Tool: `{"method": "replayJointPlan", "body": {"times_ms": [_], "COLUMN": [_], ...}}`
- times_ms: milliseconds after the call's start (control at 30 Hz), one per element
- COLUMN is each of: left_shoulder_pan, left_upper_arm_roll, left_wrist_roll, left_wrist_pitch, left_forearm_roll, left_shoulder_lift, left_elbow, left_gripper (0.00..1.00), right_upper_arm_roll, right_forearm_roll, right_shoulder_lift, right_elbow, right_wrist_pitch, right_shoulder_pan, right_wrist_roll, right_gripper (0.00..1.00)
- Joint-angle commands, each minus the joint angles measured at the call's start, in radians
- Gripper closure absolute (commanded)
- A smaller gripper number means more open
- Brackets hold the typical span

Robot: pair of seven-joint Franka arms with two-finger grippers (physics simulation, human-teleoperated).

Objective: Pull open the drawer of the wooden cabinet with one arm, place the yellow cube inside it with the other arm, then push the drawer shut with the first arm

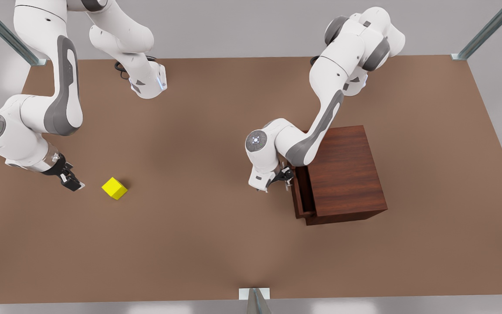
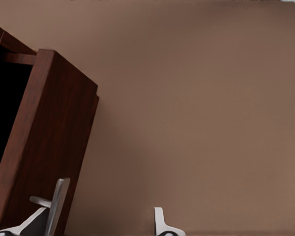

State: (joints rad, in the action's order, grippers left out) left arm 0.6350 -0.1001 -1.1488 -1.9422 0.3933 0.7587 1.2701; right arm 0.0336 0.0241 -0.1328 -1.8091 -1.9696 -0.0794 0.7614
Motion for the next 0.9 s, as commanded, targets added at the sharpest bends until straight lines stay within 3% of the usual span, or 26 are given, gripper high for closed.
{"method": "replayJointPlan", "body": {"times_ms": [0,867], "left_shoulder_pan": [0.002,0.032], "left_upper_arm_roll": [0.0,-0.033], "left_wrist_roll": [-0.048,-0.086], "left_wrist_pitch": [-0.026,-0.075], "left_forearm_roll": [-0.011,-0.034], "left_shoulder_lift": [0.005,0.033], "left_elbow": [-0.011,-0.06], "left_gripper": [0.0,0.0], "right_upper_arm_roll": [0.0,-0.004], "right_forearm_roll": [0.0,-0.004], "right_shoulder_lift": [0.001,-0.011], "right_elbow": [0.0,0.014], "right_wrist_pitch": [0.0,0.0], "right_shoulder_pan": [0.001,0.004], "right_wrist_roll": [0.036,0.05], "right_gripper": [0.0,0.0]}}
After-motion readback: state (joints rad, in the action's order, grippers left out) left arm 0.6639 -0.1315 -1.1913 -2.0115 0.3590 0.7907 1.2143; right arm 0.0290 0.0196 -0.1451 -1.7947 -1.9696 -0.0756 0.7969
